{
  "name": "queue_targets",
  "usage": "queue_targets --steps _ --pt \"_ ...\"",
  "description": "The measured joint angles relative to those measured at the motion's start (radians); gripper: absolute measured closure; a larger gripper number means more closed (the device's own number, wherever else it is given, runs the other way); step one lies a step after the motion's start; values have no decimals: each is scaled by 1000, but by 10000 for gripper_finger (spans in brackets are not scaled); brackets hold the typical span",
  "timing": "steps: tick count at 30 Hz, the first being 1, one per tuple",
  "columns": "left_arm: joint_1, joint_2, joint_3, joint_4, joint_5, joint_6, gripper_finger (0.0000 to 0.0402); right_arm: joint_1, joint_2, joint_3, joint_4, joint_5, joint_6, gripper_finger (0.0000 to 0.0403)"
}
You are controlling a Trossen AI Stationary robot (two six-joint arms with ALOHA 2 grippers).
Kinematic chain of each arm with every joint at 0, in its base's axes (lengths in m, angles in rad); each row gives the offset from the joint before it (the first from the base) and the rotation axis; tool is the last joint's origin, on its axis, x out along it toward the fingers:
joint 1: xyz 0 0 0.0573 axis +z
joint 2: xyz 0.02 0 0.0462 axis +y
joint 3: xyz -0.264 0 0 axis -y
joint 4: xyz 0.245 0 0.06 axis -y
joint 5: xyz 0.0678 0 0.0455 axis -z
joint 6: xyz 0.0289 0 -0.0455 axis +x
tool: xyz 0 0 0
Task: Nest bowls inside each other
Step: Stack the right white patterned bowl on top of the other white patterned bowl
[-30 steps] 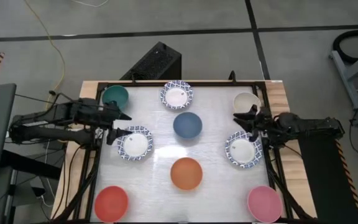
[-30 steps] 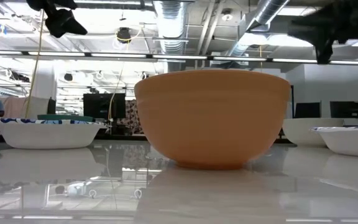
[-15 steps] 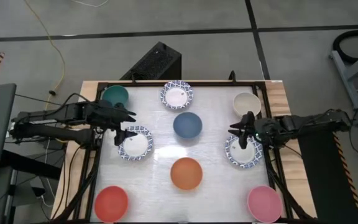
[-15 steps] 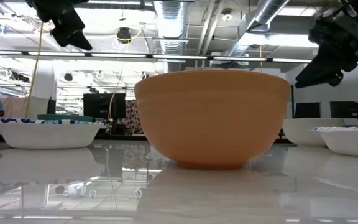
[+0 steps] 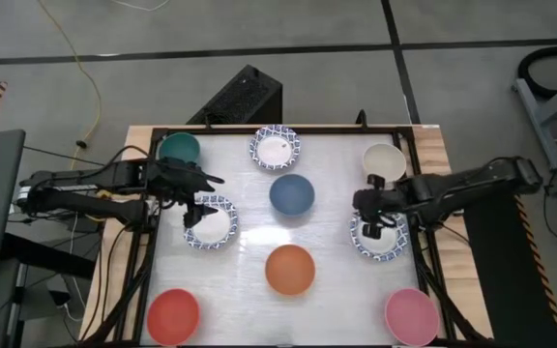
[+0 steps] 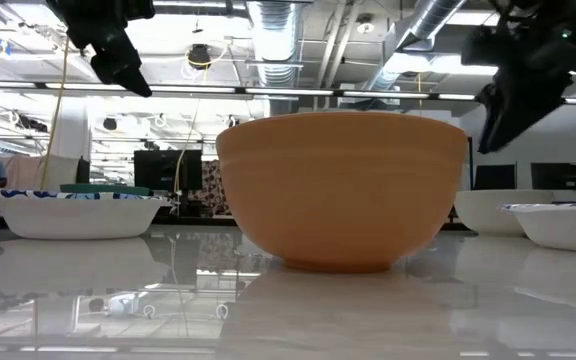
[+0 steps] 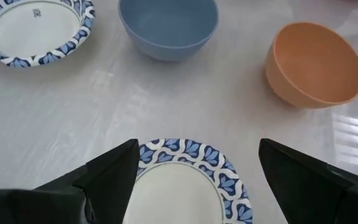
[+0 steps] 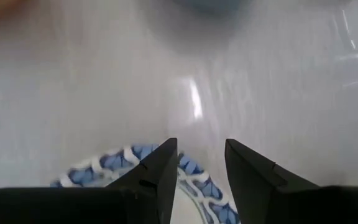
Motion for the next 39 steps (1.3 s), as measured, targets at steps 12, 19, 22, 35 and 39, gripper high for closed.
queue_targets --steps 12,19,22,35,39 --pt "0 1 0 -71 0 28 81 -61 288 25 -131 -56 36 249" --pt "0 1 0 -69 0 43 81 -89 355 25 -130 -55 30 249" --pt "0 1 0 -69 -1 43 81 -88 369 26 -131 -55 30 249" --pt "0 1 0 -69 -14 59 81 -126 375 150 -162 -28 20 249" --pt "0 1 0 -73 -25 59 81 -149 375 217 -243 -28 -34 249"
